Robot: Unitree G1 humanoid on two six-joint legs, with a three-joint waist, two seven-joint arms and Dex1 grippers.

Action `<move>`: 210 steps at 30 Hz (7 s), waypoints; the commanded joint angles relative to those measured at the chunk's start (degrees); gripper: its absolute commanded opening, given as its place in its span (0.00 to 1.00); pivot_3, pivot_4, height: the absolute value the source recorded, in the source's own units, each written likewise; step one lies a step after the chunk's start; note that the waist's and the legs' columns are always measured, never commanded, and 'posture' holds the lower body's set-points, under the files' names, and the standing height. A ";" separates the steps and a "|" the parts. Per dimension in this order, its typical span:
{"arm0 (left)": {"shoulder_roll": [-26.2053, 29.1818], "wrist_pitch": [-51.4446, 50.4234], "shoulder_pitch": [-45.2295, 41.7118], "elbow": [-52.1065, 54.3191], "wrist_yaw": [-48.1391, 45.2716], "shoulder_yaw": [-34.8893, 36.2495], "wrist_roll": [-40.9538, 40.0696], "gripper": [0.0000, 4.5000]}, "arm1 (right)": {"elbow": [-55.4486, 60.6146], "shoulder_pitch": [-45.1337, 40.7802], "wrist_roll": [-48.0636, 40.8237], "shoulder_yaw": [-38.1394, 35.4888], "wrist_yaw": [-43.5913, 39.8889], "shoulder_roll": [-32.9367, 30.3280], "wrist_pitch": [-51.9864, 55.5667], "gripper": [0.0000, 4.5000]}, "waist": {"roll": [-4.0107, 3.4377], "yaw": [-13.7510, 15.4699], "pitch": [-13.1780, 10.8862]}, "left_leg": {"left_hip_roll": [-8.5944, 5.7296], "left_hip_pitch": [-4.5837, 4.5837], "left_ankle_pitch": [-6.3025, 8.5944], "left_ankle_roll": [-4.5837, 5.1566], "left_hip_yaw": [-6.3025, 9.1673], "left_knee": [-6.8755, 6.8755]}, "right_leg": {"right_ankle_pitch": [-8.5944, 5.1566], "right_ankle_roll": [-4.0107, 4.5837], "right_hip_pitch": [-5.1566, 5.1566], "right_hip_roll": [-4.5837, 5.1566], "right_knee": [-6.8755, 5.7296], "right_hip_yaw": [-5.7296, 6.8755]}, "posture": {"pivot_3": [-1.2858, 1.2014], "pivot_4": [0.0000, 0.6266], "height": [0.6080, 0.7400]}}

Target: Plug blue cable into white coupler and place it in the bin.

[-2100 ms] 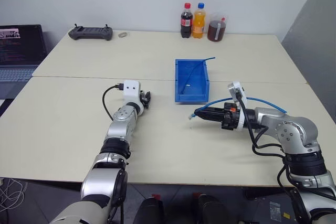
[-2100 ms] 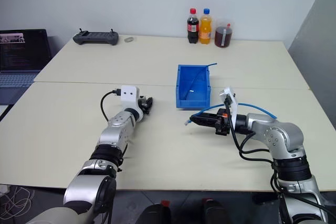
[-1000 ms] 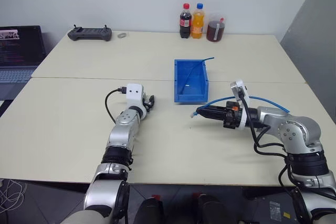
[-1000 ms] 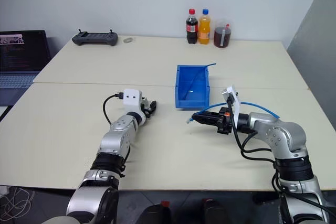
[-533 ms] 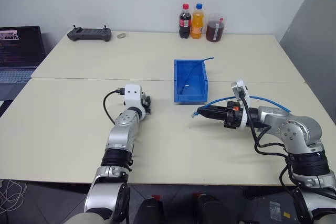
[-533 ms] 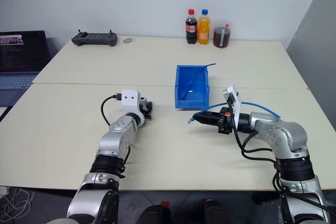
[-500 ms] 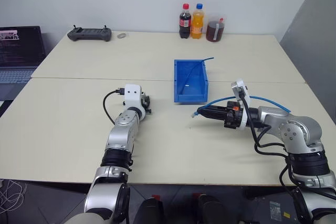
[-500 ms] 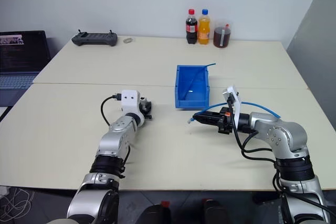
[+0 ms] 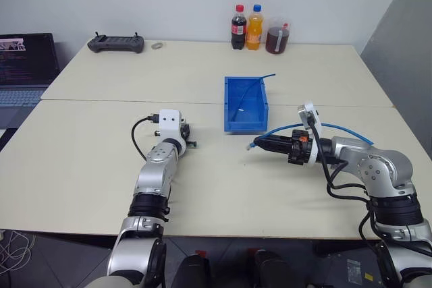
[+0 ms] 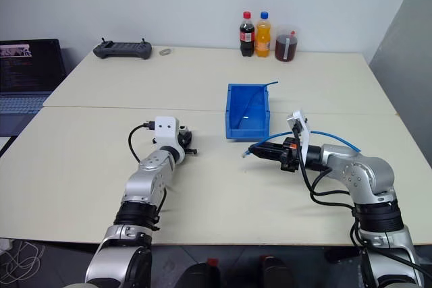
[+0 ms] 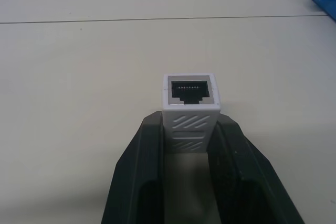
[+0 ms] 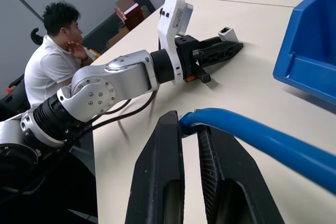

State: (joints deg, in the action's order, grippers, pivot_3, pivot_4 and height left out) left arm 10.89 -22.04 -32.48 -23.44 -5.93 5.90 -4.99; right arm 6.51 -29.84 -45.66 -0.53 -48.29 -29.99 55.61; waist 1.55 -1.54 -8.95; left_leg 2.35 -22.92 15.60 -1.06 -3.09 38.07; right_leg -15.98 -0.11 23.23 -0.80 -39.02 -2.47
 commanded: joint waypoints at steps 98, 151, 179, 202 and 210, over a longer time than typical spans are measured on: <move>18.29 31.29 11.29 5.26 -65.63 -18.20 -4.40 0.17 | -11.81 -11.53 47.72 37.72 -22.43 2.49 -33.40 0.03 | -0.10 -0.25 0.62 | 0.17 0.24 -0.01 0.04 -0.08 0.06 | 0.00 0.04 -0.03 -0.15 -0.20 0.01 | 0.52 0.24 1.00; 19.31 32.29 10.61 4.32 -65.09 -18.18 -4.14 0.17 | -15.68 -10.96 48.09 35.03 -14.38 10.07 -28.47 0.03 | -0.09 -0.46 0.68 | 0.24 0.54 -0.01 0.04 -0.12 0.00 | -0.25 0.26 -0.02 -0.20 -0.66 0.01 | 0.52 0.24 1.00; 14.92 -2.29 25.50 48.35 -34.78 -5.17 -18.68 0.99 | -32.87 -32.63 28.73 5.66 -8.52 10.67 1.38 0.03 | 0.03 -0.59 0.09 | 0.20 0.02 -0.02 0.03 0.02 -0.11 | -0.27 0.49 0.44 -0.12 -0.74 0.08 | 0.52 0.24 1.00; 7.26 -1.07 27.61 52.96 -19.25 -6.03 -15.09 1.00 | -78.68 -52.90 36.32 -1.77 2.89 13.51 -25.33 0.69 | -0.03 -0.32 -0.05 | 0.21 -0.16 0.00 0.00 -0.20 -0.23 | -0.18 0.39 0.39 -0.07 -0.10 -0.06 | 0.52 0.24 1.00; 7.39 -2.67 26.12 52.08 -19.80 -6.50 -15.56 1.00 | -74.48 -51.41 37.43 -1.60 -1.57 8.82 -23.77 0.94 | -0.04 -0.29 -0.06 | 0.20 -0.17 0.00 -0.01 -0.21 -0.23 | -0.17 0.38 0.38 -0.07 -0.06 -0.06 | 0.52 0.24 1.00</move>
State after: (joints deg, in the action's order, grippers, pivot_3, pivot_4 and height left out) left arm 18.21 -24.70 -5.07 27.13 -25.68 0.11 -20.20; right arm -72.05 -80.54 -7.98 -1.10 -47.63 -18.81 31.34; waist 1.51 -1.83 -9.01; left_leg 2.54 -23.09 15.60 -1.06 -3.30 37.84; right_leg -16.15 0.27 23.61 -0.87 -39.08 -2.53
